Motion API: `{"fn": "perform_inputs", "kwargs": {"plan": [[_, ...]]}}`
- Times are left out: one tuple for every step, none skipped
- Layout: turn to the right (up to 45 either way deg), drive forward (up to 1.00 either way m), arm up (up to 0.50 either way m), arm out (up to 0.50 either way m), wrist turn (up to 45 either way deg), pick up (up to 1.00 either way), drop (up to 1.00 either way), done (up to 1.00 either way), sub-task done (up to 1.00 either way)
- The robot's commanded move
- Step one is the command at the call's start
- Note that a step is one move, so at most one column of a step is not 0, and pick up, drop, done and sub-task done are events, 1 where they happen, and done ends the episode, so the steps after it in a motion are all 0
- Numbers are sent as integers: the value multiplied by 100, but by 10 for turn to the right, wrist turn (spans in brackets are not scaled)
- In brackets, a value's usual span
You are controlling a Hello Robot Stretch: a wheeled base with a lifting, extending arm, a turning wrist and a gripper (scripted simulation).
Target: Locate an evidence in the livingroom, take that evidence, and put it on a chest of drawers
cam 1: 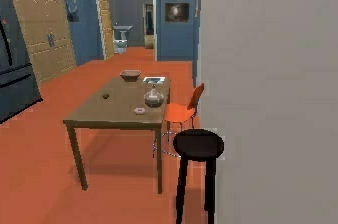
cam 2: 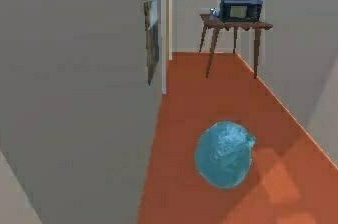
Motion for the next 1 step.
{"fn": "perform_inputs", "kwargs": {"plan": [[0, 45, 0, 0, 0, 0, 0, 0, 0]]}}
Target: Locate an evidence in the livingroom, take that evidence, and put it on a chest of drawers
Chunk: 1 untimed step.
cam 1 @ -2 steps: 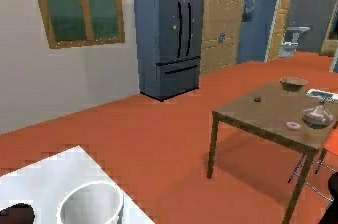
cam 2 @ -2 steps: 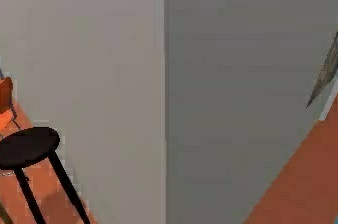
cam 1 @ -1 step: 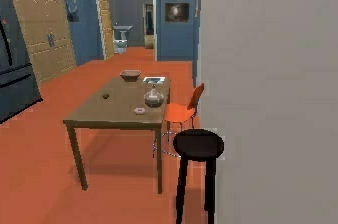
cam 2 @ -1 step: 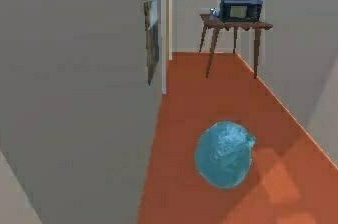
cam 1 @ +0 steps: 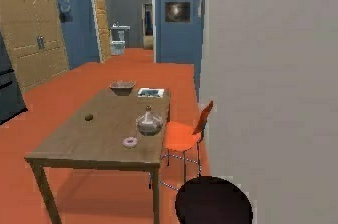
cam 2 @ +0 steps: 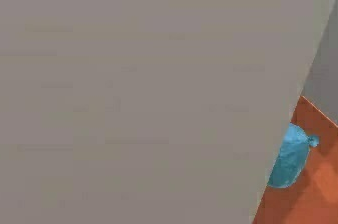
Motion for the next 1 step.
{"fn": "perform_inputs", "kwargs": {"plan": [[-450, 0, 0, 0, 0, 0, 0, 0, 0]]}}
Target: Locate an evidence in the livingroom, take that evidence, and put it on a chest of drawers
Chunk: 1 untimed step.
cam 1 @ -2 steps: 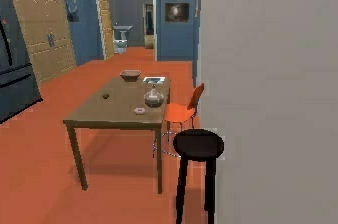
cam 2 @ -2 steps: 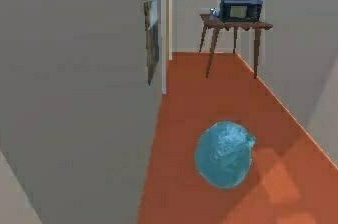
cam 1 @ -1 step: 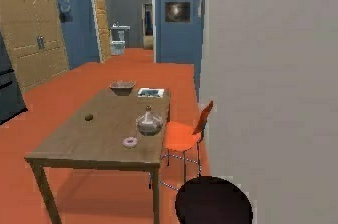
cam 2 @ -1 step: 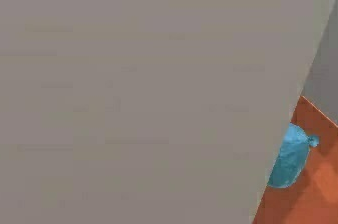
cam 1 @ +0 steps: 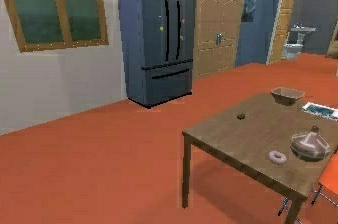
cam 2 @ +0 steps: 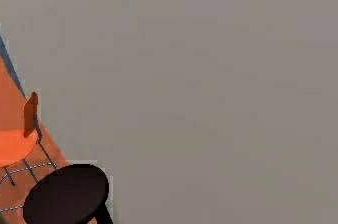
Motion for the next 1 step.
{"fn": "perform_inputs", "kwargs": {"plan": [[-120, 0, 0, 0, 0, 0, 0, 0, 0]]}}
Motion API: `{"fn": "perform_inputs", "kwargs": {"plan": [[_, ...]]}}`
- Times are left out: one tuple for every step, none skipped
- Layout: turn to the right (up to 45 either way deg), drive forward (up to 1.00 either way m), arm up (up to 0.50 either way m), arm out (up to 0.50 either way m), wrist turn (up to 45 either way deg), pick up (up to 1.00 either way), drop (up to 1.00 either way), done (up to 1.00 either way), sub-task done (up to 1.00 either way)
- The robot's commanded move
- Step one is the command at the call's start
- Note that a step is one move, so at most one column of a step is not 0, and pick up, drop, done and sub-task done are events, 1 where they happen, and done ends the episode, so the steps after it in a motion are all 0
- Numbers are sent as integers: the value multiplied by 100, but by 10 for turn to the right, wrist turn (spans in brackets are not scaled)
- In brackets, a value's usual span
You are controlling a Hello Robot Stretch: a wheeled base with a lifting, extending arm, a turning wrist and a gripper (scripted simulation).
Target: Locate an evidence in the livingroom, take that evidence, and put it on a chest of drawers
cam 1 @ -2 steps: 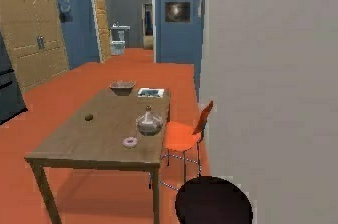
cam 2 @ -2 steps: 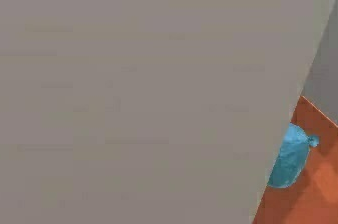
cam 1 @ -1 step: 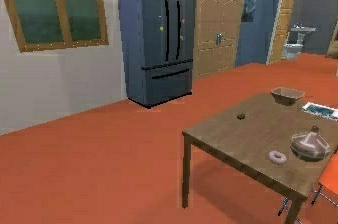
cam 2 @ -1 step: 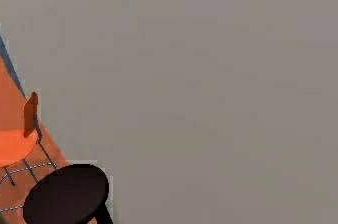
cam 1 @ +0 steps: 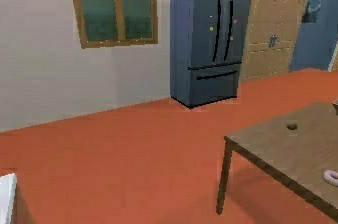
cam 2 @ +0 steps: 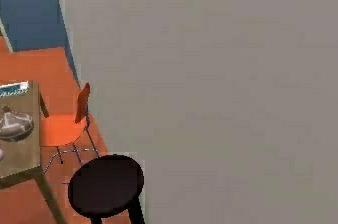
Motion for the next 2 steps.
{"fn": "perform_inputs", "kwargs": {"plan": [[0, 100, 0, 0, 0, 0, 0, 0, 0], [-300, 0, 0, 0, 0, 0, 0, 0, 0]]}}
